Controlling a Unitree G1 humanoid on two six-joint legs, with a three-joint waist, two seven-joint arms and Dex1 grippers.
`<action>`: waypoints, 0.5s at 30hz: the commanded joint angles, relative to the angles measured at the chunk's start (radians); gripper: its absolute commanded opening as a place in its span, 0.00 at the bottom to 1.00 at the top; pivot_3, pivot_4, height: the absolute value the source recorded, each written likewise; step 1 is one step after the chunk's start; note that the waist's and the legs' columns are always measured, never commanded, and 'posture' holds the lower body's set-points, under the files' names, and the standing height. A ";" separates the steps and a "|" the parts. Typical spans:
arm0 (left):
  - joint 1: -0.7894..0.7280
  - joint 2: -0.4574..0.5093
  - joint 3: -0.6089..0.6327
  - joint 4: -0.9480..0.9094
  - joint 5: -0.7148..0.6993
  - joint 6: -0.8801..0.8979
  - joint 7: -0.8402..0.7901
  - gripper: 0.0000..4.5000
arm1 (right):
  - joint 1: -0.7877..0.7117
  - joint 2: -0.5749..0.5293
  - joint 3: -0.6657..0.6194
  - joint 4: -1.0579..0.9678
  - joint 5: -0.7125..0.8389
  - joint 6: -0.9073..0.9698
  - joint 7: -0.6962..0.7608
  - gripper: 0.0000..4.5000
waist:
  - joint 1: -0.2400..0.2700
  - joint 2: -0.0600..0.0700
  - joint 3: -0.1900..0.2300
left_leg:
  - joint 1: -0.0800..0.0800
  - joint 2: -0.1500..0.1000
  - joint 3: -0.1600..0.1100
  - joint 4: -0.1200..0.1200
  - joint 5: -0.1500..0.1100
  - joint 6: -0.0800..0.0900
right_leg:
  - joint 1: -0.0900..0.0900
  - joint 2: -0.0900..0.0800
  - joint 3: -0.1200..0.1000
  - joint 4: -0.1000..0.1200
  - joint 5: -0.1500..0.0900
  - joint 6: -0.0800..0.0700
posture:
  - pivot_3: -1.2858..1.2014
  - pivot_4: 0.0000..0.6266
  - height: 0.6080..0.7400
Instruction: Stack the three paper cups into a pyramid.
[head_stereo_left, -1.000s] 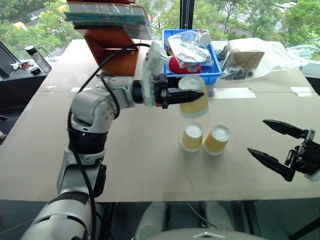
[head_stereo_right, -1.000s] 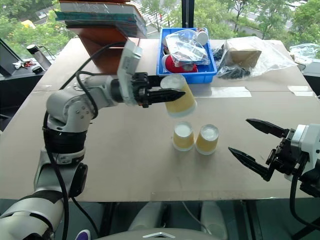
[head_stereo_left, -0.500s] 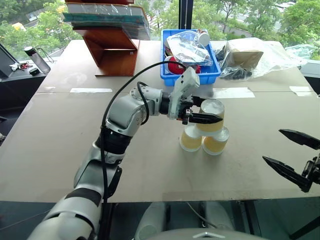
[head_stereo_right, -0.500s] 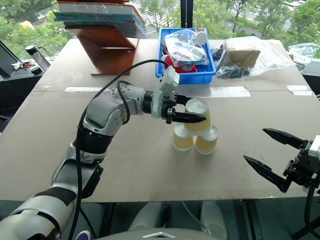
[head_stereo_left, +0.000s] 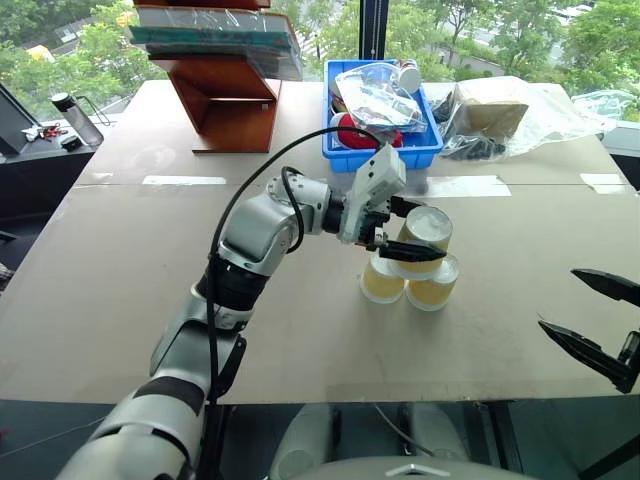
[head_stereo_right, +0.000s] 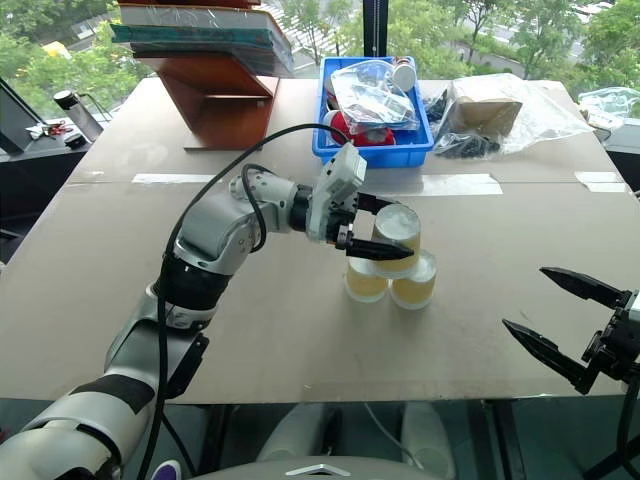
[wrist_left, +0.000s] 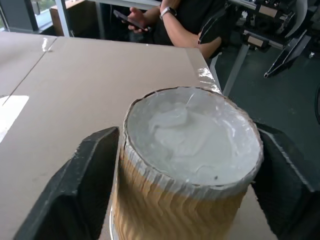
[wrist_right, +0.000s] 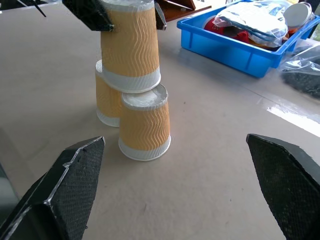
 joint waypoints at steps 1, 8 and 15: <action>-0.013 0.011 0.030 -0.040 -0.015 0.008 -0.015 0.98 | -0.013 0.008 0.003 -0.009 -0.001 -0.025 -0.002 1.00 | 0.000 0.000 0.000 | 0.000 0.000 0.000 0.000 0.000 0.000 | 0.000 0.000 0.000 0.000 0.000 0.000 | 0.52 0.24 1.00; -0.003 0.098 0.146 -0.148 -0.101 0.116 0.002 0.98 | -0.060 0.000 0.046 0.018 -0.014 -0.029 -0.002 1.00 | -0.003 0.000 0.000 | 0.000 0.000 0.000 0.000 0.000 0.000 | 0.000 0.000 0.000 0.000 0.000 0.000 | 0.52 0.24 1.00; 0.144 0.241 0.301 -0.266 -0.118 0.104 0.050 0.98 | -0.179 -0.018 0.123 0.144 -0.032 -0.033 0.025 1.00 | -0.009 0.001 0.000 | 0.001 0.001 0.001 -0.001 0.000 0.000 | 0.000 0.000 0.001 0.000 0.000 0.000 | 0.52 0.24 1.00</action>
